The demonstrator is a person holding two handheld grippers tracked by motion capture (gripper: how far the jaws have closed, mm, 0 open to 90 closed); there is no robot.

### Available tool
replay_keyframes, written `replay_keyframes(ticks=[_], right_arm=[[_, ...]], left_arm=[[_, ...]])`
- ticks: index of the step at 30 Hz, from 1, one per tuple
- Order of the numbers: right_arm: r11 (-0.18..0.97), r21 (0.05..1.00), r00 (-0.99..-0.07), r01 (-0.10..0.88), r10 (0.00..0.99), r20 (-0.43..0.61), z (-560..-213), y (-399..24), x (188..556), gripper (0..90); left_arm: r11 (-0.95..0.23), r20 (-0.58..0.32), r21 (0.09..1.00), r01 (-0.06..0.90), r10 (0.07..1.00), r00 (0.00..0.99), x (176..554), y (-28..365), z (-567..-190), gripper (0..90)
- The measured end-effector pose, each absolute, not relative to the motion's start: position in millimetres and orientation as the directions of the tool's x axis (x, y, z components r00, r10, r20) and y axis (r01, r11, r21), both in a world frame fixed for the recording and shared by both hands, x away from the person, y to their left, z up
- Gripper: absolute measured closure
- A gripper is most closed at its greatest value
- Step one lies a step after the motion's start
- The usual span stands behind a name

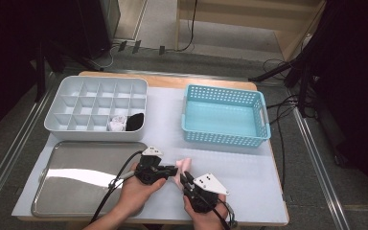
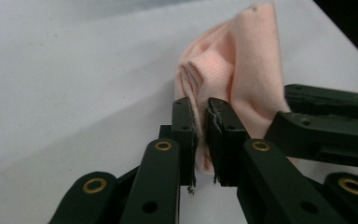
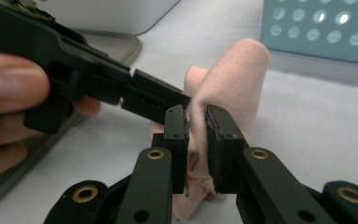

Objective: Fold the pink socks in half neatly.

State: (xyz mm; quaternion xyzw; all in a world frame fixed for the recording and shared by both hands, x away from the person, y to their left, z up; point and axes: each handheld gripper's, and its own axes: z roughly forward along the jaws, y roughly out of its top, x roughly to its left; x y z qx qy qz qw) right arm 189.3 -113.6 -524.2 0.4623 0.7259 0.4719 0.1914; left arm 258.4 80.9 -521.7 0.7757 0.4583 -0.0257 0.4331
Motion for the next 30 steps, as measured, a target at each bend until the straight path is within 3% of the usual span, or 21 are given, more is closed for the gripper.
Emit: replay_keyframes(ticks=[7, 14, 16, 19, 22, 27, 30], right_arm=[[0.159, 0.842, -0.519, 0.515, 0.84, 0.159, -530.2, -106.9, 196.1, 78.1], [0.173, 0.832, -0.531, 0.526, 0.832, 0.163, -530.6, -105.6, 198.7, 75.8], [0.176, 0.834, -0.54, 0.522, 0.826, 0.163, -530.7, -105.9, 198.9, 73.2], [0.174, 0.836, -0.557, 0.52, 0.811, 0.177, -529.6, -106.7, 196.9, 67.8], [0.17, 0.839, -0.575, 0.517, 0.795, 0.193, -524.7, -110.0, 190.2, 66.7], [0.096, 0.887, -0.564, 0.452, 0.801, 0.2, -508.7, -123.7, 177.7, 83.8], [0.138, 0.865, -0.547, 0.483, 0.818, 0.175, -514.9, -117.7, 184.0, 86.6]], left_arm=[[-0.146, -0.488, 0.662, 0.735, 0.661, 0.571, 262.6, 91.3, -513.6, 80.4], [-0.173, -0.47, 0.68, 0.712, 0.643, 0.605, 261.9, 77.8, -508.4, 70.1], [-0.188, -0.453, 0.683, 0.706, 0.65, 0.61, 262.8, 75.3, -509.1, 73.5], [-0.192, -0.446, 0.682, 0.706, 0.656, 0.609, 265.6, 77.0, -511.5, 86.2], [-0.195, -0.443, 0.678, 0.709, 0.662, 0.605, 266.9, 80.6, -513.1, 88.8], [-0.196, -0.436, 0.675, 0.712, 0.673, 0.598, 268.5, 86.5, -515.5, 88.8], [-0.194, -0.433, 0.673, 0.713, 0.679, 0.593, 269.3, 87.4, -516.8, 88.3]])
